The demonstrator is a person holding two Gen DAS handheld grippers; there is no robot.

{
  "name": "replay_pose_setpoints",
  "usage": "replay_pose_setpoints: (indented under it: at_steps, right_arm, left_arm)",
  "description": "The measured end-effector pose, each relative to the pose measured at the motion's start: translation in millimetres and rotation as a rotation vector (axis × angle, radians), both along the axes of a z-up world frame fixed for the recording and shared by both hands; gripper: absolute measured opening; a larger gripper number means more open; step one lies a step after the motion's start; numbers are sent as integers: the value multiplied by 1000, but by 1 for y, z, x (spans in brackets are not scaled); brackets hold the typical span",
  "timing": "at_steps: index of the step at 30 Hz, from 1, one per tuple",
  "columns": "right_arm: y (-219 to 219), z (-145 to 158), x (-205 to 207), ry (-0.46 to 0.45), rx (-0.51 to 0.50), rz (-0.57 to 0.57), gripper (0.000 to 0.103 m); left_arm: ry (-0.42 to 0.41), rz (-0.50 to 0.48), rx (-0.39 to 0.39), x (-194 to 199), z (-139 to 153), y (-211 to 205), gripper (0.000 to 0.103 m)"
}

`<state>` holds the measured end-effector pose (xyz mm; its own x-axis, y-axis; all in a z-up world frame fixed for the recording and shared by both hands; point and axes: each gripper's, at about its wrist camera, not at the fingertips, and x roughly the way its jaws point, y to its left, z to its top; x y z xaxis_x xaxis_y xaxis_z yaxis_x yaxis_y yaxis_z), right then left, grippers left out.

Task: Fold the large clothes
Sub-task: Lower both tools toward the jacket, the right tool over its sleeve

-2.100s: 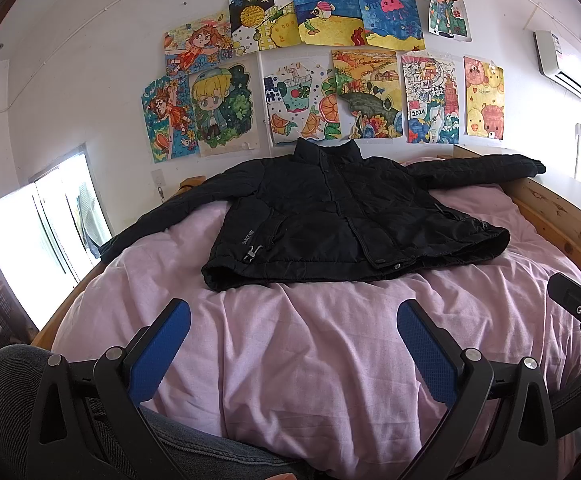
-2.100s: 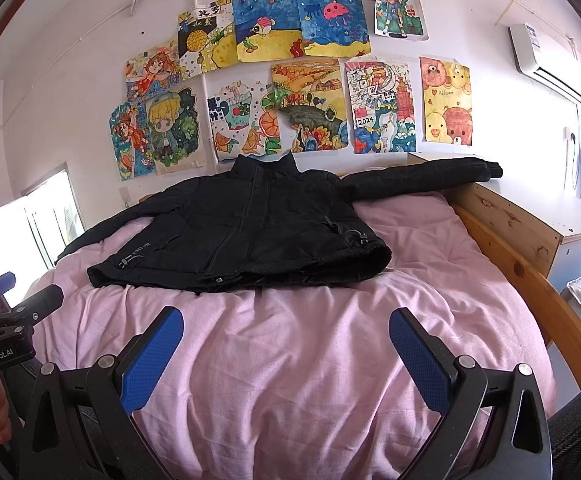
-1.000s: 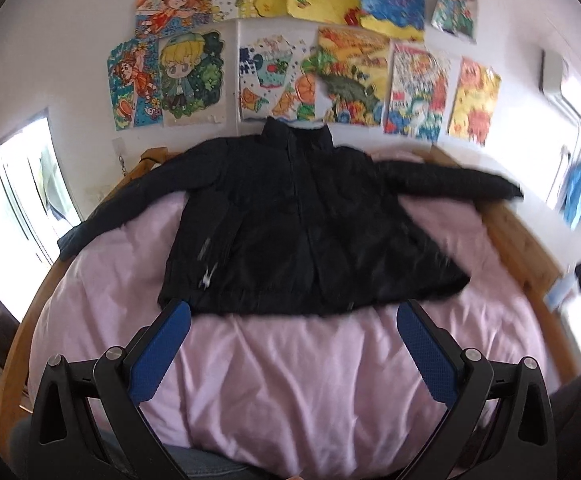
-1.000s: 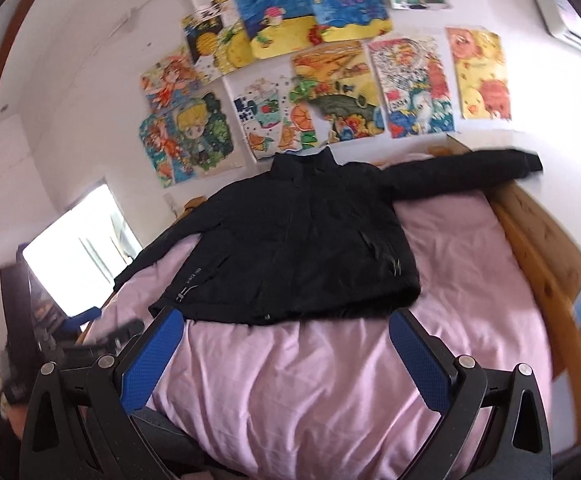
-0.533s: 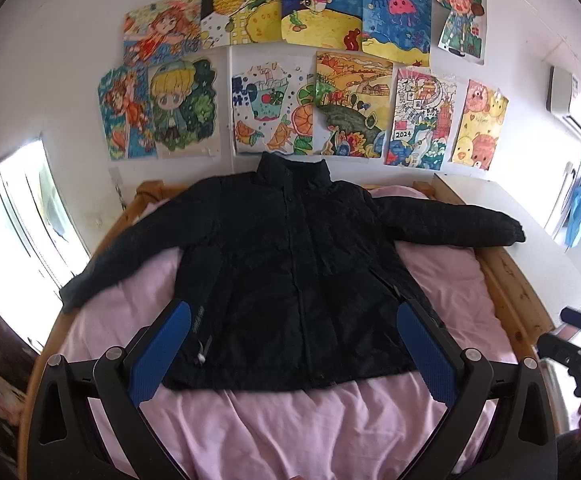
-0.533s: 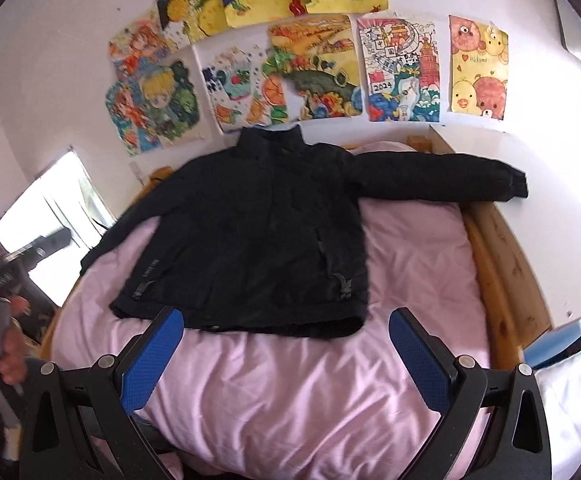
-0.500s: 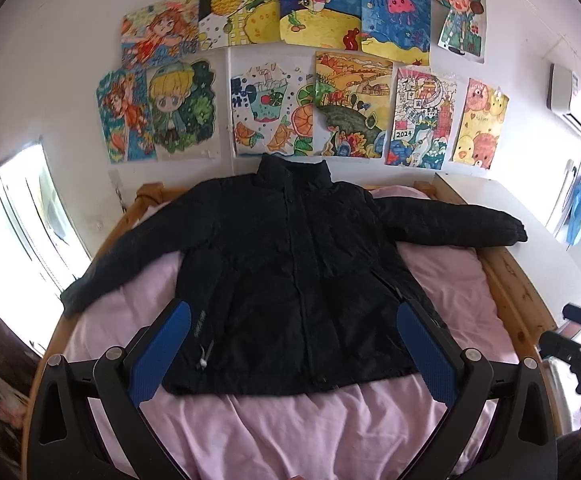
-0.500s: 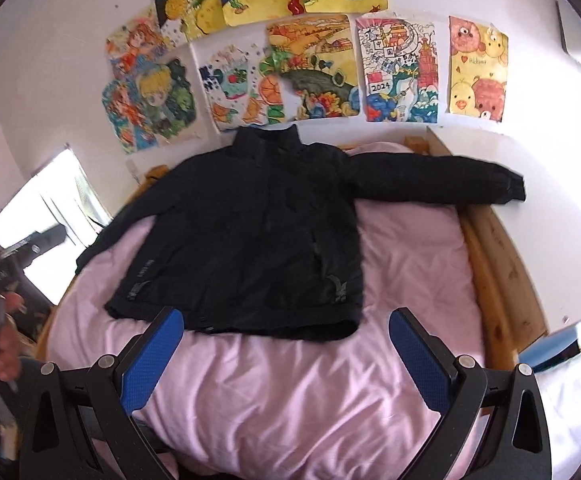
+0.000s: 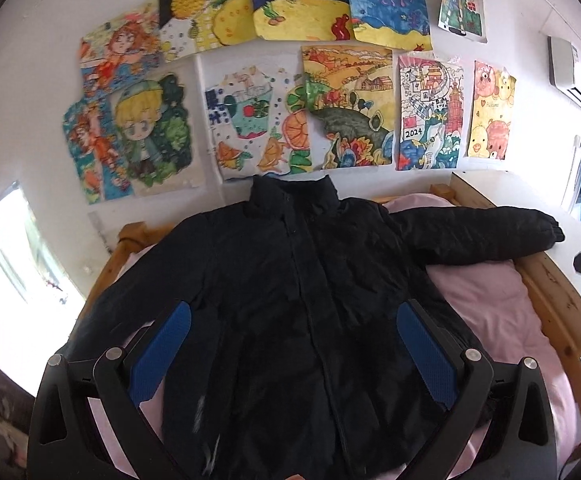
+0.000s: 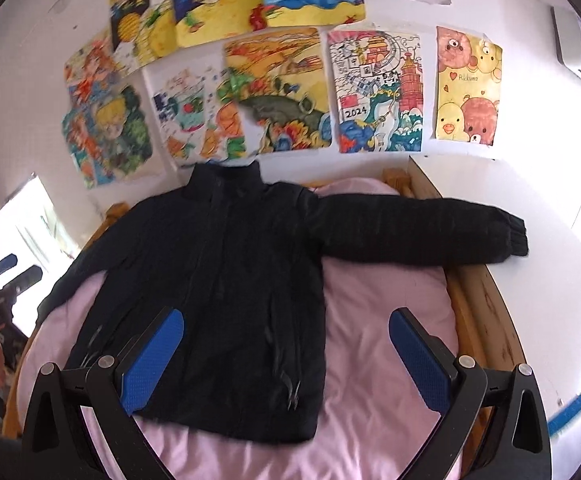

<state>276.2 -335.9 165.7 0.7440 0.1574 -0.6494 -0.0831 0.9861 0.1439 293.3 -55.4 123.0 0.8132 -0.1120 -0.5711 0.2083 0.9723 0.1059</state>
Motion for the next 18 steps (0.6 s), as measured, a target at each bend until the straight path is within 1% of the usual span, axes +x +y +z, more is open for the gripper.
replay_pose_setpoints:
  at_steps: [5, 7, 9, 10, 12, 13, 15, 18]
  right_arm:
    - [-17, -26, 46, -13, 0, -32, 103]
    - [-22, -42, 61, -40, -26, -65, 103]
    - [-25, -56, 70, -84, -45, -92, 103]
    - [-28, -63, 75, -101, -43, -100, 103]
    - [-33, -82, 87, -129, -22, -107, 103]
    - [-37, -89, 93, -137, -13, -115, 103]
    - [-44, -104, 104, -139, 7, -136, 103]
    - [-56, -128, 118, -112, 53, -161, 103]
  left_arm:
    - [5, -26, -2, 56, -37, -18, 102]
    - [1, -40, 3, 74, -52, -24, 102]
    - [-27, -51, 22, 88, -66, -32, 102]
    - [-56, -56, 38, 93, -73, -36, 102]
    - [-99, -88, 75, 104, -89, -47, 102]
    - [-105, -99, 83, 107, -94, -50, 102]
    - [-98, -127, 90, 120, -108, -60, 102]
    - [-64, -144, 77, 136, -125, -68, 102]
